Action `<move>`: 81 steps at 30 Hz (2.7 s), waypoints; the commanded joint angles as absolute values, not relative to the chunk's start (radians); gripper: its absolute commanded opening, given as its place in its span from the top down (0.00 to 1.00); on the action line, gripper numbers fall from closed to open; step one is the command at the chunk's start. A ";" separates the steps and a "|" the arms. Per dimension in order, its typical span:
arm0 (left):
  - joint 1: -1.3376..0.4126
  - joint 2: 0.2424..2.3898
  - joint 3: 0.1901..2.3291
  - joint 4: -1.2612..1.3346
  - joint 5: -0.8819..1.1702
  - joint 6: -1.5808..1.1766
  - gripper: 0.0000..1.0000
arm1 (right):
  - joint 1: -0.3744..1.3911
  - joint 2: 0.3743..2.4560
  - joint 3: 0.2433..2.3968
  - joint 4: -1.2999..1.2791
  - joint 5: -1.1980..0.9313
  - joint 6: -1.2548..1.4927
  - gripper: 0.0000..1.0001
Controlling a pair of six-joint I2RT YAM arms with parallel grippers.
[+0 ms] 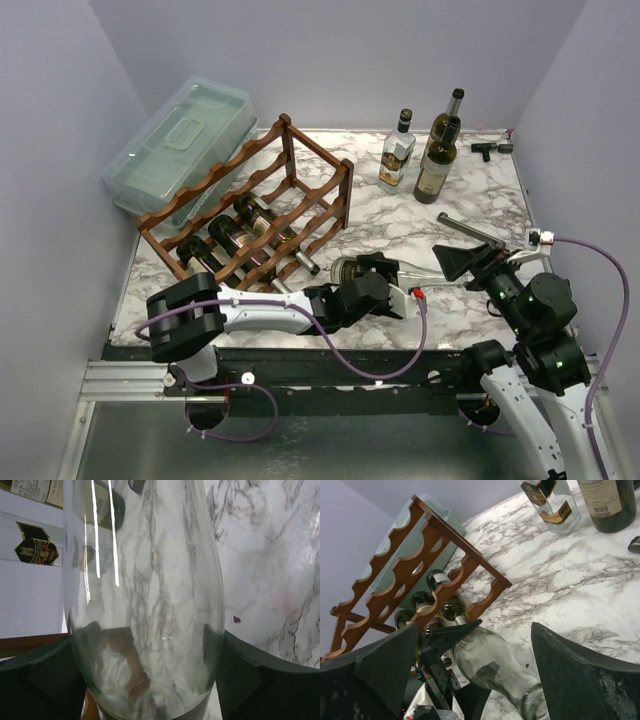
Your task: Put the wine bottle on the wine rack
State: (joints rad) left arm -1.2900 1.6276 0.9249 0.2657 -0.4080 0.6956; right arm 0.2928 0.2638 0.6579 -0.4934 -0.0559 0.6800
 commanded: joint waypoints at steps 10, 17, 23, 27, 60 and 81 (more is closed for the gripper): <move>-1.294 1.319 0.848 0.096 -0.361 0.886 1.00 | 0.295 0.499 0.860 -0.697 -0.341 0.540 0.00; -1.299 1.250 0.802 0.061 -0.373 0.882 1.00 | 0.295 0.728 0.955 -0.913 -0.534 0.329 0.10; -1.311 1.240 0.796 0.054 -0.380 0.878 1.00 | 0.338 0.791 0.943 -0.874 -0.732 0.328 0.13; -1.321 1.231 0.786 0.046 -0.389 0.876 1.00 | 0.443 0.821 0.907 -0.880 -0.649 0.333 0.15; -1.355 1.152 0.773 0.002 -0.367 0.800 0.38 | 0.667 0.933 0.919 -0.879 -0.505 0.383 0.99; -1.336 1.091 0.775 0.073 -0.348 0.702 0.01 | 0.667 0.812 0.843 -0.749 -0.304 0.550 0.99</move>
State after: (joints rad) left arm -1.3540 1.1793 0.7372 0.0010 -0.3336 0.7609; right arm 0.6659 0.8757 0.8379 -0.9283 -0.3393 0.5365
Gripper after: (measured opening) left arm 0.987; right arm 0.453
